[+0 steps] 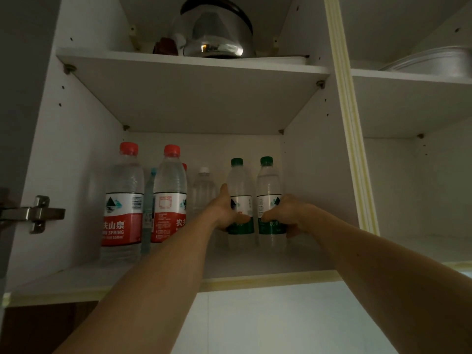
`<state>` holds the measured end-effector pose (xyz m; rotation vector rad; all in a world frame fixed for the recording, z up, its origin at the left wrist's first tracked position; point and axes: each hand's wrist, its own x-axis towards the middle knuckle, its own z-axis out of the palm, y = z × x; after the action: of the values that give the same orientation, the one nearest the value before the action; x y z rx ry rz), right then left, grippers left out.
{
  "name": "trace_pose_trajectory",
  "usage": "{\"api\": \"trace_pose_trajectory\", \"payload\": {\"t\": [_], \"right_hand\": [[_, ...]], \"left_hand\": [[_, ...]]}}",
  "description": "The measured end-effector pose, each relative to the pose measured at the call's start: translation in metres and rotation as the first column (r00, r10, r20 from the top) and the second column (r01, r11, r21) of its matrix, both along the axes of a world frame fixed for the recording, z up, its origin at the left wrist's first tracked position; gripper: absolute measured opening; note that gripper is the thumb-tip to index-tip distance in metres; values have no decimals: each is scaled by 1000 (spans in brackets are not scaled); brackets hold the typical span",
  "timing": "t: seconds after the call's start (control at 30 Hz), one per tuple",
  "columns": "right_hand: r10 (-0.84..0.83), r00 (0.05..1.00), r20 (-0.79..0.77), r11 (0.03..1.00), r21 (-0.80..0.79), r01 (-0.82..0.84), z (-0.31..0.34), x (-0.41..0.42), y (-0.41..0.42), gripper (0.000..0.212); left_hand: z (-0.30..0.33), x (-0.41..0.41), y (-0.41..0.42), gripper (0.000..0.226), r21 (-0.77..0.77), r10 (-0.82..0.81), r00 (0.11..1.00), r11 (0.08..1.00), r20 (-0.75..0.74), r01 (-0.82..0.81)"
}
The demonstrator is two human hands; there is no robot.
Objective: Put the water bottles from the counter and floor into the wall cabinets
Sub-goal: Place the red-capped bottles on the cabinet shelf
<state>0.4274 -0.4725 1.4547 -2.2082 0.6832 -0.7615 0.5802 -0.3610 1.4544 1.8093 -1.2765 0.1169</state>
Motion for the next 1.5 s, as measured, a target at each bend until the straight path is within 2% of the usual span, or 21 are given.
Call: {"api": "trace_pose_trajectory", "payload": {"t": [0.13,0.2,0.27,0.4,0.5,0.6,0.73,0.93,1.3,1.5], "right_hand": [[-3,997,-77,1000,17,4,8,11,-3,43],[11,997,-77,1000,29,-9,9,19,-6,43],[37,997,-62,999,31,-35,7,25,-11,39],[99,995,-19,995,23,-99,3,31,-20,35],[142,990,10,990,-18,-142,1,31,-28,41],[148,989,25,987,-72,-146,-2,30,-32,39],[128,992,16,983,-137,-125,-6,33,-32,59],[109,994,-6,981,-163,-108,-6,36,-34,67],[104,993,-54,977,-179,-112,-5,43,-37,60],[83,995,-59,988,-124,-90,-6,44,-35,55]], "left_hand": [[1,0,-1,127,-12,33,993,999,115,-31],[2,0,-1,140,-29,54,980,998,191,-49],[1,-1,0,147,-10,137,938,990,319,-141],[3,4,-3,151,27,244,840,956,485,-293],[6,5,-7,150,26,266,765,938,587,-346],[8,3,-7,143,43,273,736,924,619,-379],[11,6,-3,138,38,325,684,888,653,-458],[12,23,0,136,6,403,532,793,745,-609],[16,39,-7,133,0,377,459,772,804,-636],[14,37,-8,136,-12,380,440,768,814,-640]]}}
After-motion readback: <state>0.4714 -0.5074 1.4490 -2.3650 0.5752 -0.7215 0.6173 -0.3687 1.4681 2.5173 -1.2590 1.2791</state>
